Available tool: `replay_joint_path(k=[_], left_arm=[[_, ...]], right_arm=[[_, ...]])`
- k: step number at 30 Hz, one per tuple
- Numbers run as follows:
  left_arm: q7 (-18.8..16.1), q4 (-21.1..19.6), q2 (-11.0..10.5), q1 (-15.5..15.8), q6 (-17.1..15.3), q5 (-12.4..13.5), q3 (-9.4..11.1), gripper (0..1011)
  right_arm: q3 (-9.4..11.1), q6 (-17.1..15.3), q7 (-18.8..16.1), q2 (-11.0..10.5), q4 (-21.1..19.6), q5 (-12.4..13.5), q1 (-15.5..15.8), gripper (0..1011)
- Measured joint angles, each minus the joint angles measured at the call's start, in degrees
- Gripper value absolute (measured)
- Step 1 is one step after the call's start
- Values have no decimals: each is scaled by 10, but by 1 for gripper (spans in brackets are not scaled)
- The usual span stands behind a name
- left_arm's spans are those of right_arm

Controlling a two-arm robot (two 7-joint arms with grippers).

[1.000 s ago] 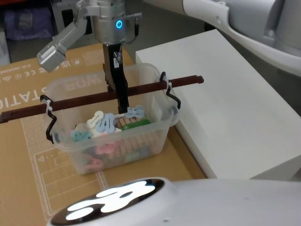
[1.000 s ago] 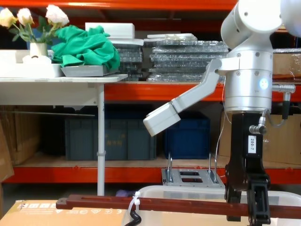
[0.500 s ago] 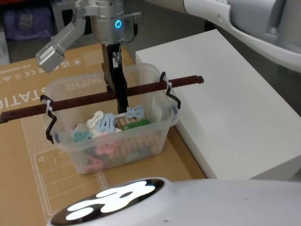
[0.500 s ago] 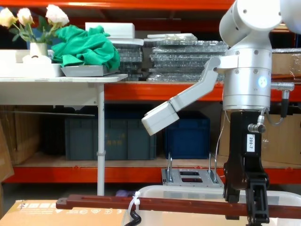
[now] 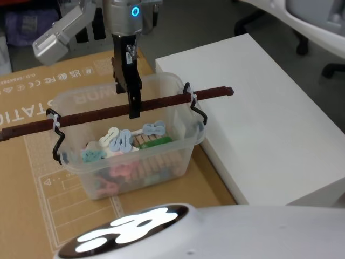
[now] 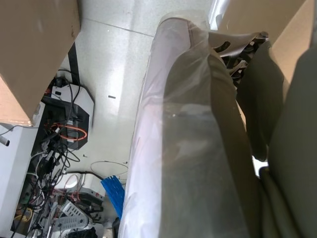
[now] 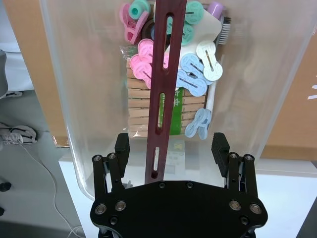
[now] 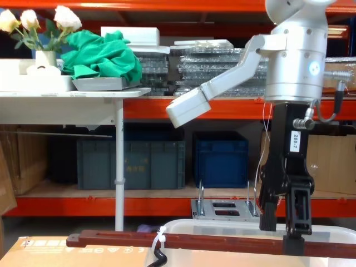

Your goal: Use one hand to grasp the basket and place it at the designated location.

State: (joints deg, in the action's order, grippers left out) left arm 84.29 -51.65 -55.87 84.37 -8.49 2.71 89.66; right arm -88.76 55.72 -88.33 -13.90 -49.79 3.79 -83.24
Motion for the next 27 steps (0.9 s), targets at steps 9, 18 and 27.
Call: replay_joint_path(k=[9,18,27], left_arm=[[0,0,0,0,0,0,0,0],[0,0,0,0,0,0,0,0],[0,0,0,0,0,0,0,0]], right_arm=[[-4,-35,10,-26,-51,-6,-21,1000],[-7,-89,17,-58,-116,-10,-47,1000],[-8,-155,25,-95,-193,-17,-70,1000]])
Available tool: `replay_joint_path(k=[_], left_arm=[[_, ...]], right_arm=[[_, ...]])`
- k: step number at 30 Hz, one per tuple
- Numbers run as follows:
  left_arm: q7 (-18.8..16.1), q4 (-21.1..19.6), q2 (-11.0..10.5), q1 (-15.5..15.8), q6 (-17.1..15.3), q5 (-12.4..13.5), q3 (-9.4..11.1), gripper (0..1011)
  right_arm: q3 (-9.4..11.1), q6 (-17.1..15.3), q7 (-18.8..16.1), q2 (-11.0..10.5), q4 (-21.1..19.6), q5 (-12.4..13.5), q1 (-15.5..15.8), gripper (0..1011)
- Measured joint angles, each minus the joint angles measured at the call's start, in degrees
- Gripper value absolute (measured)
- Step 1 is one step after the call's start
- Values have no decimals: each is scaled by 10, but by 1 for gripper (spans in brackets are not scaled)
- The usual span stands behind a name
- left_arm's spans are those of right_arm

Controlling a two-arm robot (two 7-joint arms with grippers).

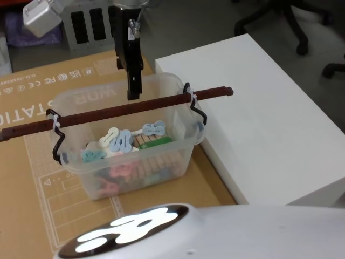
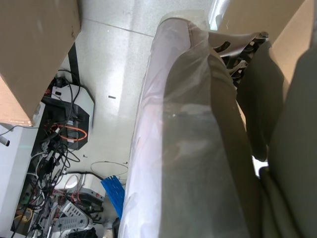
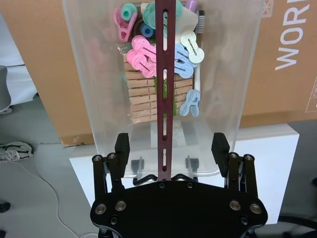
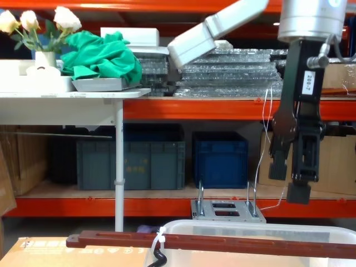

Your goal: Use one hand to grasp the basket and place it at the designated location.

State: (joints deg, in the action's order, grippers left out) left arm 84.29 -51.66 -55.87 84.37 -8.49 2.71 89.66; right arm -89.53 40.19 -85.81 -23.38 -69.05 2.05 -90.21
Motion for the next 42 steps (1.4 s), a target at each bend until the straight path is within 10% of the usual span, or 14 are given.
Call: replay_joint_path(k=[31,42], left_arm=[[0,0,0,0,0,0,0,0],[0,0,0,0,0,0,0,0]], right_arm=[[3,-17,12,-30,-19,-7,10,1000],[-2,4,9,0,28,-5,27,1000]])
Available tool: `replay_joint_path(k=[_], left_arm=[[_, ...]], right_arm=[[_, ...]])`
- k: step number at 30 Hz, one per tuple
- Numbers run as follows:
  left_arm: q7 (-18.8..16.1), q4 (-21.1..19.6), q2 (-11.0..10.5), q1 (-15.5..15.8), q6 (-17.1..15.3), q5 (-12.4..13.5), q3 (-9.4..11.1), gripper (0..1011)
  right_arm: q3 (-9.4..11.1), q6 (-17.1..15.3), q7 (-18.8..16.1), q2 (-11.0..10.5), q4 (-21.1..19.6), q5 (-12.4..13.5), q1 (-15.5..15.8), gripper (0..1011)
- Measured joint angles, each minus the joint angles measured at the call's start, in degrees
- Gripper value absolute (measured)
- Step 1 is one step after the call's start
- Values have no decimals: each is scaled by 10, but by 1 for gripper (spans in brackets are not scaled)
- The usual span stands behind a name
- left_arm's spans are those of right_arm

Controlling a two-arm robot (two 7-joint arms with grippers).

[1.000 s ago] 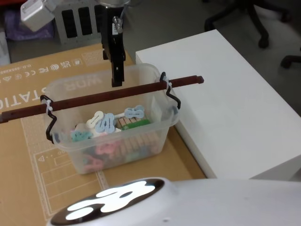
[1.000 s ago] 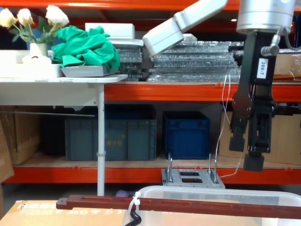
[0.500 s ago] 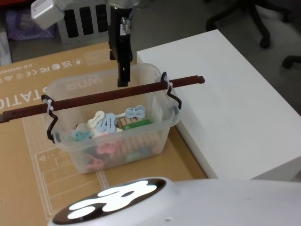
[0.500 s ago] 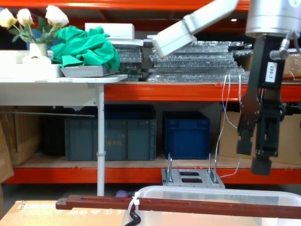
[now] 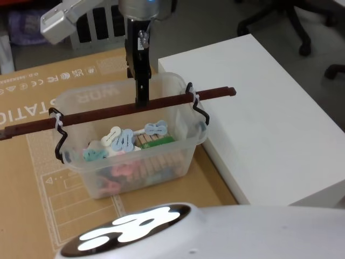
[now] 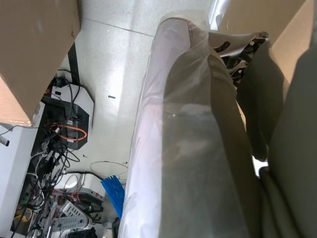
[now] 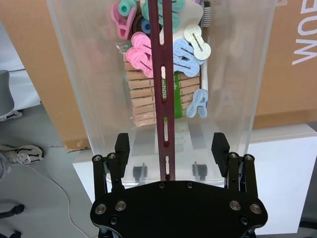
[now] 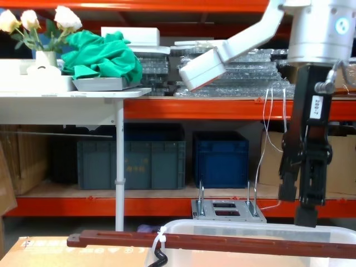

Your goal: Use one hand to grasp the basket and place it at the designated location.

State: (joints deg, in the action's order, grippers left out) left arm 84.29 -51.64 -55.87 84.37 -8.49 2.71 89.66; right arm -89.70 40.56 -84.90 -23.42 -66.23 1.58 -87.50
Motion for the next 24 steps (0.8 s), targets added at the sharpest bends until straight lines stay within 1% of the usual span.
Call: replay_joint_path(k=[1,5,6,7,9,10,12,13,15,19,20,24], left_arm=[[0,0,0,0,0,0,0,0],[0,0,0,0,0,0,0,0],[0,0,0,0,0,0,0,0],[0,0,0,0,0,0,0,0],[0,0,0,0,0,0,0,0],[0,0,0,0,0,0,0,0],[0,0,0,0,0,0,0,0],[0,0,0,0,0,0,0,0],[0,0,0,0,0,0,0,0],[0,0,0,0,0,0,0,0],[0,0,0,0,0,0,0,0],[0,0,0,0,0,0,0,0]], right_arm=[[0,1,0,1,3,0,1,1000],[-4,12,-6,19,27,4,4,1000],[-5,17,-8,25,35,6,5,1000],[-7,23,-11,36,50,9,6,1000],[-9,30,-15,46,65,12,8,1000],[-11,36,-18,55,79,15,9,1000],[-13,43,-22,67,97,19,11,1000],[-15,51,-26,79,117,23,14,1000],[-17,60,-31,93,140,29,18,1000],[-20,72,-38,109,169,36,24,1000],[-20,77,-42,117,183,40,27,1000],[-20,86,-50,132,210,47,33,1000]])
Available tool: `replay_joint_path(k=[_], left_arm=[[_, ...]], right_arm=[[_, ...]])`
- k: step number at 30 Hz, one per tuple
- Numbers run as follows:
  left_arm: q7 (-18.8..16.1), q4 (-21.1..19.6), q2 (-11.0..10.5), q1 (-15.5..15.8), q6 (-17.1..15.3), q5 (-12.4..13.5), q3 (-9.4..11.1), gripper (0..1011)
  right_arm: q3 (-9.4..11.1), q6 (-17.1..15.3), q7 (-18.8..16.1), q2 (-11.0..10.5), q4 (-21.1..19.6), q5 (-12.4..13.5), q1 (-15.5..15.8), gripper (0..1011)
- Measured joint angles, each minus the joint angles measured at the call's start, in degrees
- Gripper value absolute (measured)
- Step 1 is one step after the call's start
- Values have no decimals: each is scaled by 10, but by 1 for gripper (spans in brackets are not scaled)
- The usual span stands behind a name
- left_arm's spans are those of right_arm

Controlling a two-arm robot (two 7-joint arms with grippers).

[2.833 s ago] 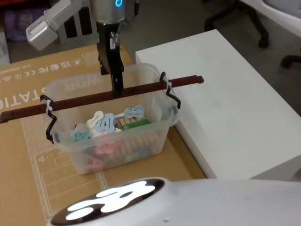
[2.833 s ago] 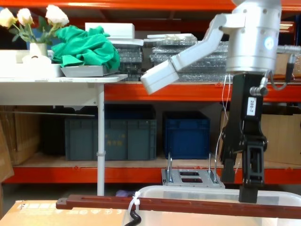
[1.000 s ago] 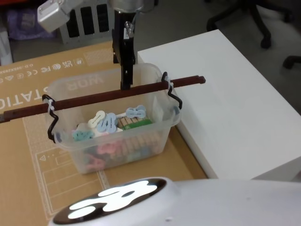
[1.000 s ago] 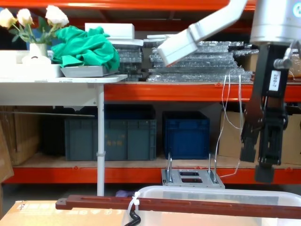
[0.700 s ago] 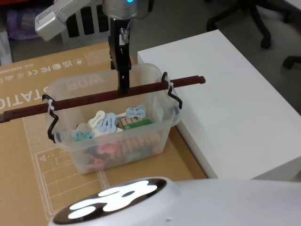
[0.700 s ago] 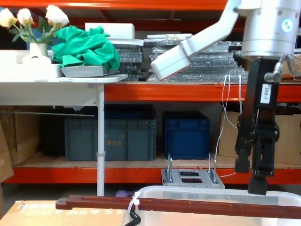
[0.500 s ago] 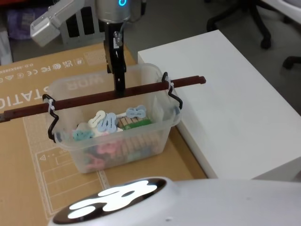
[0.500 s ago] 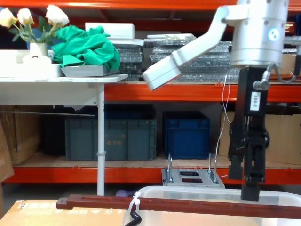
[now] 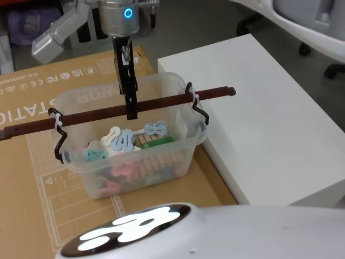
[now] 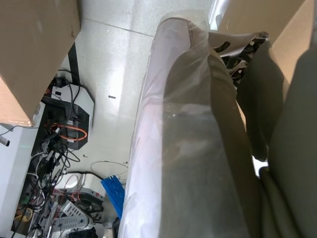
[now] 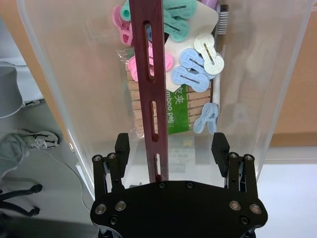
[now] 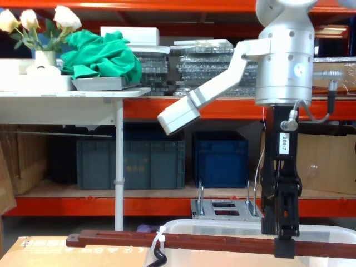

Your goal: Use one hand to grasp the basket and place it at the designated location.

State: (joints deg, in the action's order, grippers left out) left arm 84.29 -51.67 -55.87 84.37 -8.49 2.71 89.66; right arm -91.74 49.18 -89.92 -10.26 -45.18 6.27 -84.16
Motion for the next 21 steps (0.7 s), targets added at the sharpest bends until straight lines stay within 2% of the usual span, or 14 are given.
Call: replay_joint_path(k=[12,21], left_arm=[[0,0,0,0,0,0,0,0],[0,0,0,0,0,0,0,0]], right_arm=[[6,21,-17,29,60,12,18,1000],[14,33,-26,40,84,16,27,1000]])
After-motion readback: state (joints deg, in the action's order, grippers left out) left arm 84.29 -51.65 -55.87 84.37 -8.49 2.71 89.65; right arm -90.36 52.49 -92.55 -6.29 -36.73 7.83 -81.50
